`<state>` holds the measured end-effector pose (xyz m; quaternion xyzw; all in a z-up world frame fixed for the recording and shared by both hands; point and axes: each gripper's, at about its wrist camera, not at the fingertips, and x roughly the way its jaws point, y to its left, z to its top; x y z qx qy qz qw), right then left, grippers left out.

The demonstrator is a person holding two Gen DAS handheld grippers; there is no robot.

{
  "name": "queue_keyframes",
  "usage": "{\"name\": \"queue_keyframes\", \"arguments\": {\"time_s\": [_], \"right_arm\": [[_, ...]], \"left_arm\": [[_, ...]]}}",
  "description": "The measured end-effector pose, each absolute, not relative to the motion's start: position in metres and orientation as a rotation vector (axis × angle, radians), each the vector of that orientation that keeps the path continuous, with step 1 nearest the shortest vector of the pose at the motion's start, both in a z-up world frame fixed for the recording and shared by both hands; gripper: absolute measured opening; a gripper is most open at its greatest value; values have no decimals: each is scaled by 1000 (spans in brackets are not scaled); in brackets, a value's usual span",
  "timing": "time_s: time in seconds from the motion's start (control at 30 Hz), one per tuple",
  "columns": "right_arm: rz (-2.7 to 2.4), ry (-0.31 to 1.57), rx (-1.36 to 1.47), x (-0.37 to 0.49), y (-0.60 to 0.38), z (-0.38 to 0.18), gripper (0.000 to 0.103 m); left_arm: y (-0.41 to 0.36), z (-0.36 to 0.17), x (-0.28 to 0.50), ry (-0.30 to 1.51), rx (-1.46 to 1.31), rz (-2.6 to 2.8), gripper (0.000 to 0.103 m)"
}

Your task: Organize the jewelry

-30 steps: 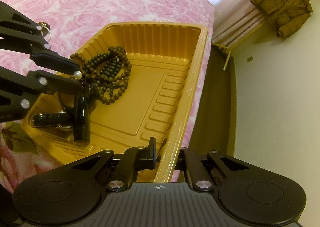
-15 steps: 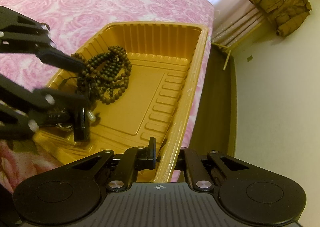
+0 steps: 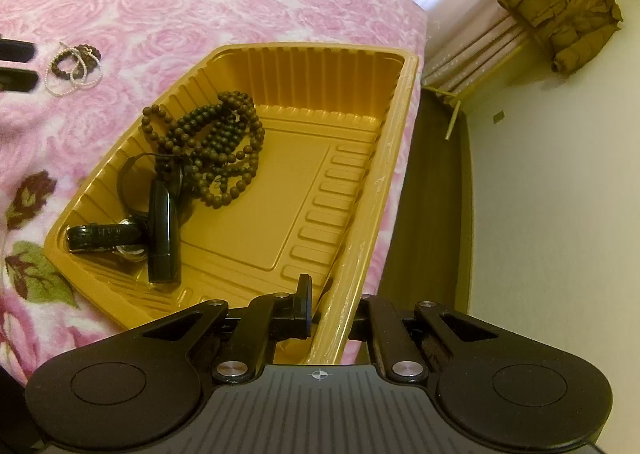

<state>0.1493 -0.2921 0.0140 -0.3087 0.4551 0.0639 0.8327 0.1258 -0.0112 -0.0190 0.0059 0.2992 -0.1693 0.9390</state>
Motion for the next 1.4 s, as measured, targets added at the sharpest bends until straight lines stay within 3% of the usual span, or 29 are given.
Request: {"name": "queue_keyframes", "arguments": {"time_s": [0.47,0.67,0.87,0.97,1.4], "right_arm": [[135,965,-656,149,-293,14,8],[134,967,-655,150,-294,13,8],[134,971,-649,151,-297,11,8],[133,972,-650,152,-298,11,8],[133,969,-657,151,-295,12,8]], "left_arm": [[39,-48,144,657,-63,-208,34],[32,-57,168,686,-100,-205,19],[29,-71,185,746,-126,-199,15],[32,-70,183,753,-134,-211,2],[51,-15,174,646,-29,-232,2]]}}
